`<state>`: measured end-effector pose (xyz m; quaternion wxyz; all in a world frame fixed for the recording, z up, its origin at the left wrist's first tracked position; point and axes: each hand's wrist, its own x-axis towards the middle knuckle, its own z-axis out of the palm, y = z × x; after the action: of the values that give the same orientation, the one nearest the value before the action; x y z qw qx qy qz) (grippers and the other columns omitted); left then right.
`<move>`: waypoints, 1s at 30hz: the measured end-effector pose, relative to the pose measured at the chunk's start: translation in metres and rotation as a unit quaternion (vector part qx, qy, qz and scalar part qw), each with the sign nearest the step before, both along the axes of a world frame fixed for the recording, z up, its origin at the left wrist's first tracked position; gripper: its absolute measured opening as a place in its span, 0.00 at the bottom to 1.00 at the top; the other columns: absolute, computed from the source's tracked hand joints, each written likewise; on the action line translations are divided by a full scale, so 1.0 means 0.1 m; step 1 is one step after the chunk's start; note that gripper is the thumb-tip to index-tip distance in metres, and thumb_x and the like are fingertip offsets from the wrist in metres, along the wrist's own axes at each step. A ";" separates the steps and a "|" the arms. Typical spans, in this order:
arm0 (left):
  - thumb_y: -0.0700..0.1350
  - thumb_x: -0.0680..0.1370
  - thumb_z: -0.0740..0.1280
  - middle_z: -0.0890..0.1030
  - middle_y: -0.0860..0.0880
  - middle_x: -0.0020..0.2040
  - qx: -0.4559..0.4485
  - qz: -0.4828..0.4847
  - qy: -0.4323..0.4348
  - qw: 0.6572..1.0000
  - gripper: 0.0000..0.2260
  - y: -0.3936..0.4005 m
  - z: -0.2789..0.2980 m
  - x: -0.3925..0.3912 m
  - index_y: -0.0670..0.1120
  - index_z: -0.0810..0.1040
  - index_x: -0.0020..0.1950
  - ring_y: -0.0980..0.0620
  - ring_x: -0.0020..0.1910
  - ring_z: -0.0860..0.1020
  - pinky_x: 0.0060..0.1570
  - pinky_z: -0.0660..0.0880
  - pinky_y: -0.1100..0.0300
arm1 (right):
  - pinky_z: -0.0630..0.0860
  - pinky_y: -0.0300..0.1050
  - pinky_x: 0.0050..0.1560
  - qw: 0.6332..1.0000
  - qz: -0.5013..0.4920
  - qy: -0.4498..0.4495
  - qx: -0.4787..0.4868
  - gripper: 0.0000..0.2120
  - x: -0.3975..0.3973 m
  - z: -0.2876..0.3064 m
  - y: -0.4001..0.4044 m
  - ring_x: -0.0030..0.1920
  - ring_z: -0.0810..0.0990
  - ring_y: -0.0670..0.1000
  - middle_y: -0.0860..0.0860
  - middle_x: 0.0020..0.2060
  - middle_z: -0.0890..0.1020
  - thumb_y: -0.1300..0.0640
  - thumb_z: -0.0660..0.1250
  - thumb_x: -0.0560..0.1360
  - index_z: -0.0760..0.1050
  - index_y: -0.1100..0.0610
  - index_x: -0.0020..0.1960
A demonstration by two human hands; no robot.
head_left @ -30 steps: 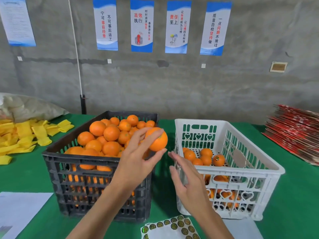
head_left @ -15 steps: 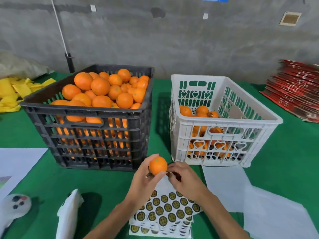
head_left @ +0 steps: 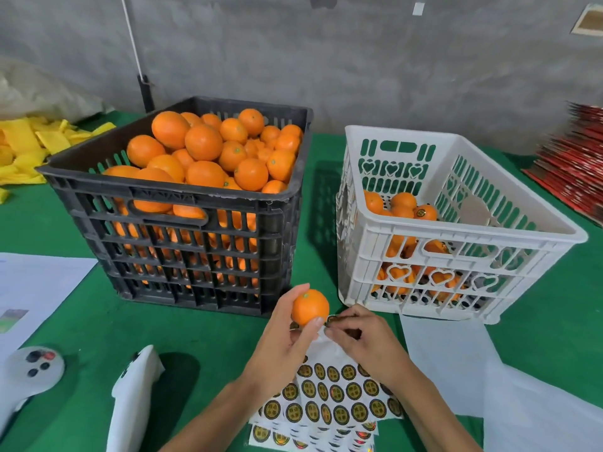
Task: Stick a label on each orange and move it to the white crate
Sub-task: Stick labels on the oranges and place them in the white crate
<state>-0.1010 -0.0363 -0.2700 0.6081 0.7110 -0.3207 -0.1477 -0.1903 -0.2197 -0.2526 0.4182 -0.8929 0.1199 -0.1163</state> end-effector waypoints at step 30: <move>0.63 0.80 0.62 0.78 0.71 0.64 -0.149 0.012 0.037 0.988 0.26 -0.59 1.54 -0.10 0.64 0.63 0.78 0.69 0.64 0.76 0.62 0.75 0.69 | 0.69 0.54 0.73 0.856 -0.137 -0.278 -0.413 0.33 0.00 1.32 0.22 0.77 0.66 0.51 0.51 0.76 0.70 0.46 0.68 0.77 0.67 0.58 0.78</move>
<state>-0.1108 -0.0954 -0.1161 0.7203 0.6106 -0.3076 -0.1168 -0.1903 -0.1982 -0.1206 0.0065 -0.8885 0.0607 -0.4549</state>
